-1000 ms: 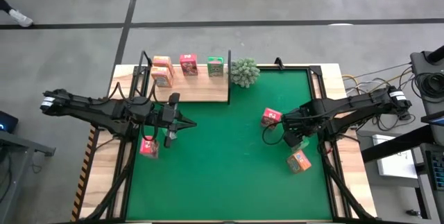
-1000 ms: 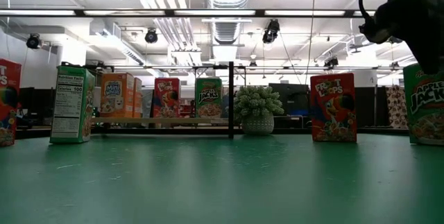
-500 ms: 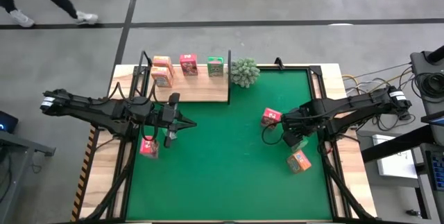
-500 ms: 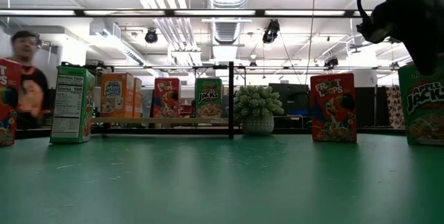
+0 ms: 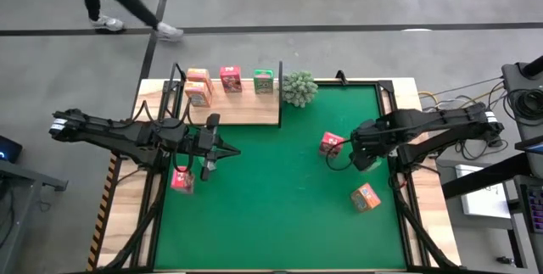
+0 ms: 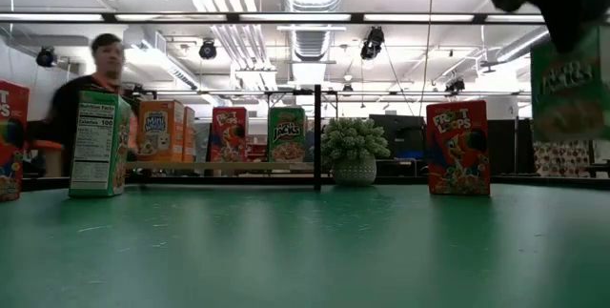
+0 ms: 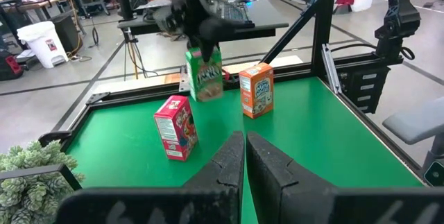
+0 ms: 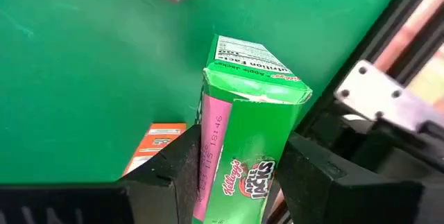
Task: Stack cereal on shelf
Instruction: Put the right green cereal box on the shelf aligned with the other green cereal box
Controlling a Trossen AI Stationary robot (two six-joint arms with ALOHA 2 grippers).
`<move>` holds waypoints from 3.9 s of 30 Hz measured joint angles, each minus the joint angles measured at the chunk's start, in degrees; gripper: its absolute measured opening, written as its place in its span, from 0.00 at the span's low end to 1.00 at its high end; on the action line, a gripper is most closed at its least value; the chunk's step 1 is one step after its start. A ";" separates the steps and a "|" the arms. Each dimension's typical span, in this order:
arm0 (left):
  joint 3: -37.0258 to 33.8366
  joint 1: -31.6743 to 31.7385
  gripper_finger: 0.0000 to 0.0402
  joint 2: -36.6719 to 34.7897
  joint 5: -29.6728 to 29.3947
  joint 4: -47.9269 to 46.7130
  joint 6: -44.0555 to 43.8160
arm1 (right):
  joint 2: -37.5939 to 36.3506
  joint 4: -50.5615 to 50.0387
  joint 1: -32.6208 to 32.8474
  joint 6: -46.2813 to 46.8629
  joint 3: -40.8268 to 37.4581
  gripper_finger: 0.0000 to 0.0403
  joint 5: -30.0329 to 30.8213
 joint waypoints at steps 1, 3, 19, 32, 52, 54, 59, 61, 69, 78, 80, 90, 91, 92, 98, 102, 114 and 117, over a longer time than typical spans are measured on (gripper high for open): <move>0.00 0.00 0.00 0.00 0.00 0.00 0.00 | 0.00 -1.23 0.00 0.01 1.70 0.38 0.71; 0.00 0.00 0.00 0.00 0.00 0.00 0.00 | -0.05 -1.65 0.00 -0.11 4.86 0.38 2.26; 0.00 0.02 0.00 -0.11 -1.61 0.10 4.20 | 5.85 18.30 0.00 -21.64 25.37 0.38 15.91; -0.53 0.02 0.00 -4.78 -11.89 -0.15 5.44 | 28.38 25.52 -3.52 -52.07 47.27 0.37 15.85; -2.76 0.02 0.00 -9.01 -11.87 -1.42 5.03 | 57.45 21.39 -22.69 -82.59 68.17 0.37 3.93; -2.76 0.02 0.00 -8.88 -11.87 -1.34 5.02 | 59.44 21.29 -23.67 -84.07 68.17 0.37 3.78; -2.76 0.02 0.00 -8.44 -11.87 -1.36 5.01 | 63.85 21.35 -25.10 -86.20 68.20 0.37 3.88; -2.76 0.02 0.00 -8.29 -11.87 -1.36 5.01 | 64.66 21.84 -25.18 -87.32 68.40 0.37 3.88; -2.76 0.02 0.00 -8.07 -11.87 -1.38 4.98 | 65.48 23.53 -25.27 -88.29 68.45 0.37 3.85; -2.76 0.02 0.00 -7.85 -11.87 -1.40 4.98 | 65.13 25.43 -25.60 -88.99 68.26 0.50 3.87; -2.76 0.02 0.00 -7.82 -11.87 -1.42 4.98 | 65.07 25.58 -25.64 -88.99 68.26 0.53 3.88; -2.74 0.02 0.00 -7.82 -11.85 -1.51 4.98 | 64.77 25.97 -25.64 -89.00 68.26 0.63 4.30; -2.74 0.02 0.00 -7.82 -11.85 -1.57 4.98 | 64.57 25.97 -25.62 -88.82 68.24 0.63 4.33; -2.74 0.02 0.00 -7.82 -11.85 -1.63 4.98 | 64.41 26.01 -25.59 -88.60 68.27 0.63 4.33; -2.74 0.02 0.00 -7.82 -11.85 -1.77 4.98 | 63.39 26.10 -25.14 -87.57 68.81 0.60 4.32; -2.72 0.02 0.00 -7.81 -11.85 -1.75 4.98 | 62.29 26.48 -24.78 -86.76 68.81 0.57 4.30; -2.72 0.02 0.00 -7.82 -11.85 -1.91 5.16 | 62.50 33.27 -24.48 -87.07 68.44 0.21 4.31; -2.72 0.02 0.00 -7.82 -11.85 -2.35 5.18 | 62.68 33.61 -24.48 -87.58 68.39 0.09 4.32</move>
